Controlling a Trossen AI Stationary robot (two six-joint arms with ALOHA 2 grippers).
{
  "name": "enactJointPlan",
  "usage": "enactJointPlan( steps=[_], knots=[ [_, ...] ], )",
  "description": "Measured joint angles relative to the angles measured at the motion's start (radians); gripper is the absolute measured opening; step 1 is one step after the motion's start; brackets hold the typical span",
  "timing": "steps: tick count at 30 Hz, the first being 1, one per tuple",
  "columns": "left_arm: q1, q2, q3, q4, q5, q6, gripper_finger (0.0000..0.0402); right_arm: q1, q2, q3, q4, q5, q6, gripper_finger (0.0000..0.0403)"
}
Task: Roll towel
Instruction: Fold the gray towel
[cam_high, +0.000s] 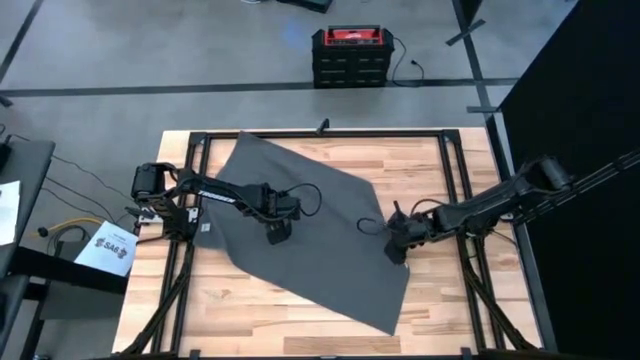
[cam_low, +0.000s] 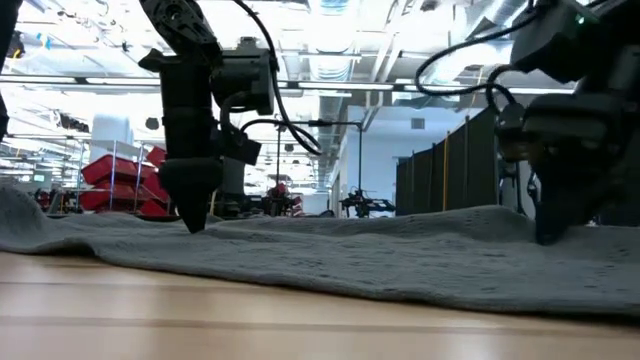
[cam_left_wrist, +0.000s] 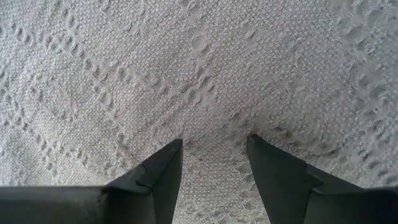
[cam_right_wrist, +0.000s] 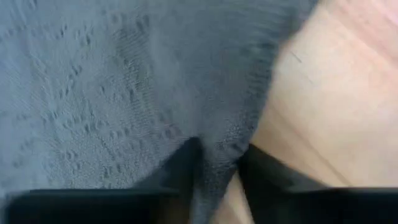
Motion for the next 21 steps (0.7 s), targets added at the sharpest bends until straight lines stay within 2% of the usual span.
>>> enactJointPlan(
  steps=[1,3,6,10,14,21],
  knots=[
    [0.0,0.0,0.001,0.003,0.001,-0.003,0.0173,0.0,0.017,0.028,-0.048,0.001,-0.021,0.0025],
    [-0.001,0.0,0.0,0.01,0.004,-0.012,0.0173,0.001,0.045,0.107,-0.233,0.02,-0.033,0.0012],
    [-0.001,0.001,0.001,0.031,0.006,-0.036,0.0173,0.013,0.082,0.247,-0.534,0.145,-0.059,0.0003],
    [-0.001,0.002,0.0,0.087,0.008,-0.054,0.0173,0.021,0.156,0.403,-0.792,0.291,-0.073,0.0001],
    [-0.001,0.003,0.0,0.182,0.008,-0.072,0.0173,0.021,0.265,0.487,-0.786,0.324,-0.148,0.0001],
    [0.0,0.003,0.001,0.219,0.007,-0.07,0.0173,0.076,0.581,0.693,-0.71,0.324,-0.336,0.0]
  ],
)
